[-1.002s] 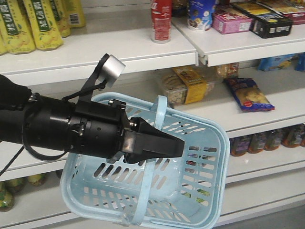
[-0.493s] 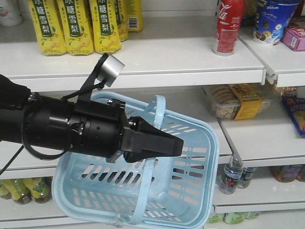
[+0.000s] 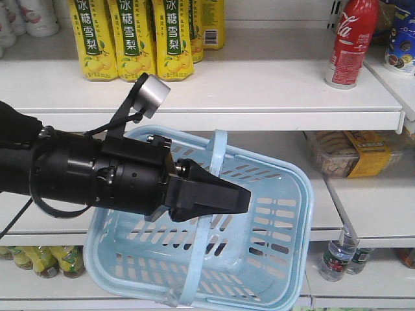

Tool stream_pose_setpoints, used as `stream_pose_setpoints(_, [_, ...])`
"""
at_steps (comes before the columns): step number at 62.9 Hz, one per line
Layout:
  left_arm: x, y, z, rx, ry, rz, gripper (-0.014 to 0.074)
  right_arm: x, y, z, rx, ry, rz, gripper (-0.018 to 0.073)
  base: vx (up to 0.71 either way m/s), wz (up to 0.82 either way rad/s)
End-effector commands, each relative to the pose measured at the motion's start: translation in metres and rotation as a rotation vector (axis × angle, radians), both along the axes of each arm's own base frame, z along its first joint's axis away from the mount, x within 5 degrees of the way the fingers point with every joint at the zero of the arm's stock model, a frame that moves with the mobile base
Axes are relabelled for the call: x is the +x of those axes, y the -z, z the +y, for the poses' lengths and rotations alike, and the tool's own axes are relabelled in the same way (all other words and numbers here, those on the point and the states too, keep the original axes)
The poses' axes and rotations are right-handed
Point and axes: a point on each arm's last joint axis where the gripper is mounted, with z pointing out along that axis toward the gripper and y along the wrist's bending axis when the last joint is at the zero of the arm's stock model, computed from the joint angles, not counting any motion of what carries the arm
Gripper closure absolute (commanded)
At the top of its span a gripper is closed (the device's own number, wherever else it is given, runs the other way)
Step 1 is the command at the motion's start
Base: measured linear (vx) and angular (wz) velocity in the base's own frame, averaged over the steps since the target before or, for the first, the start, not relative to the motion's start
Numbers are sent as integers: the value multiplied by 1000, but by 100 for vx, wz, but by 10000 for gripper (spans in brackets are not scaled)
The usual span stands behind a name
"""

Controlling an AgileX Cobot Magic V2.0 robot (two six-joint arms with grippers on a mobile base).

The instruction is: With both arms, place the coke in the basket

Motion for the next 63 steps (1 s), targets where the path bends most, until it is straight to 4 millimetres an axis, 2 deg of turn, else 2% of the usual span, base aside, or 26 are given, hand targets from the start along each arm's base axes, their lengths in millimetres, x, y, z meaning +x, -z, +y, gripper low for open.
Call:
stream_pose_setpoints(1, [-8, -24, 1, -97, 3, -29, 603, -1, -5, 0, -18, -2, -85, 564, 6, 10])
stream_pose_setpoints(63, [-8, -24, 1, -97, 3, -29, 603, -1, -5, 0, -18, -2, -85, 564, 5, 0])
